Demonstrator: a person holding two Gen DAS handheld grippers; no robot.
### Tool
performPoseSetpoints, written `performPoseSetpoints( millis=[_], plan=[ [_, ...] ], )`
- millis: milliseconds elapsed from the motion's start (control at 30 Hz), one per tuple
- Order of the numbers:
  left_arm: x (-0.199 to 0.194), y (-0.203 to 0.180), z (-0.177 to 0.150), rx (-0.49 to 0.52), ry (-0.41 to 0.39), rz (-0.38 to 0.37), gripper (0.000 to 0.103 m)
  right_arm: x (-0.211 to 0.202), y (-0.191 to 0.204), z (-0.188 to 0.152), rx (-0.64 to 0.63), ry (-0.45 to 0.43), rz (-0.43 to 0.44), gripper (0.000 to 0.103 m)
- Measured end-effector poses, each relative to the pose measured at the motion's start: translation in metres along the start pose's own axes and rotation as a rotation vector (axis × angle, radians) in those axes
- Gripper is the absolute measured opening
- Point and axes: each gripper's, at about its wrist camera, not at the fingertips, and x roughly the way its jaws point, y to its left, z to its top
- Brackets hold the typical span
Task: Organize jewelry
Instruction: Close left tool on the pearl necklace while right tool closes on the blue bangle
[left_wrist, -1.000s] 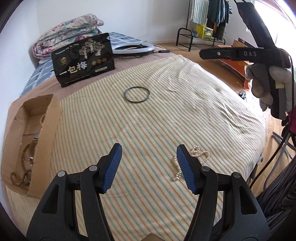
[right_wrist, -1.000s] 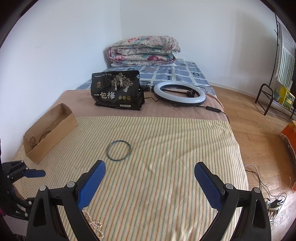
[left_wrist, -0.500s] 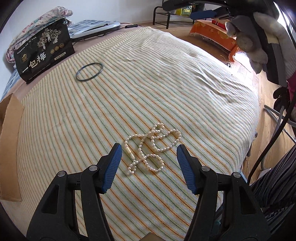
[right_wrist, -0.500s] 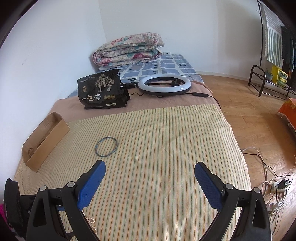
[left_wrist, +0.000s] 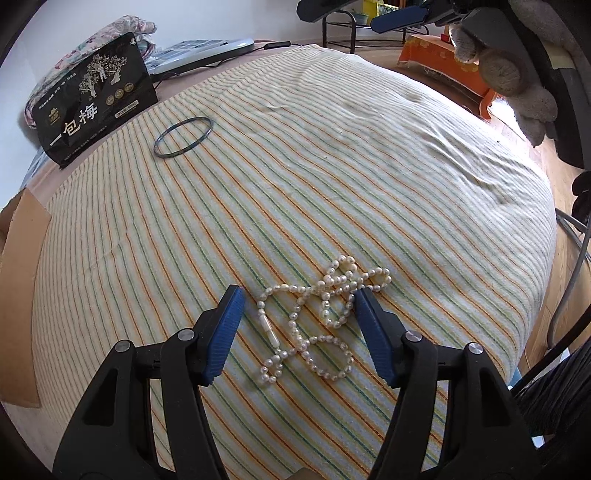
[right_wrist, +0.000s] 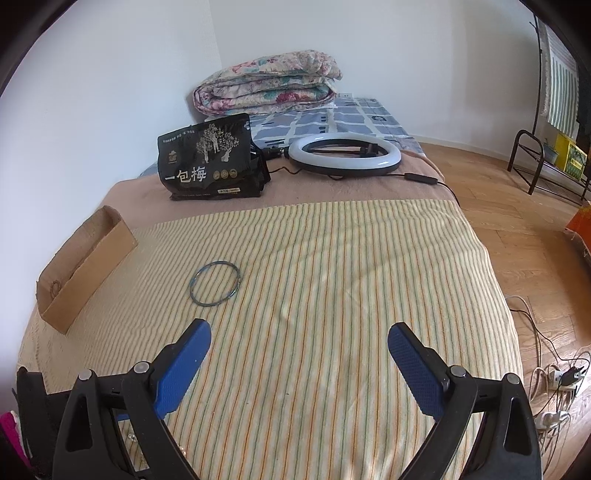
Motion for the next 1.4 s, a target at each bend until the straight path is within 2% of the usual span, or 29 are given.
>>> performPoseSetpoints(
  millis=[100,233,333,733,1233,1300,1400],
  plan=[
    [-0.001,0.006,0.000,-0.007,-0.013,-0.002,0.054,0.015,0.009,0.004,-0.017,0.012,0.007,0.098],
    [-0.002,0.014,-0.001,-0.018,-0.023,0.021,0.027,0.039,0.021,0.010,-0.035,0.033,0.016,0.098],
    [-0.001,0.026,-0.001,-0.063,-0.026,0.022,0.010,0.059,0.034,0.015,-0.053,0.047,0.027,0.098],
    [-0.004,0.071,-0.006,-0.168,-0.036,0.038,0.009,0.122,0.094,0.016,-0.204,0.108,0.064,0.098],
    [-0.007,0.125,-0.009,-0.293,-0.048,0.089,0.009,0.158,0.109,0.020,-0.264,0.159,0.020,0.100],
    [-0.007,0.131,-0.009,-0.306,-0.049,0.112,0.009,0.159,0.109,0.020,-0.264,0.161,0.021,0.099],
    [-0.009,0.143,-0.010,-0.341,-0.054,0.121,0.009,0.158,0.110,0.020,-0.268,0.164,0.039,0.090]
  ],
)
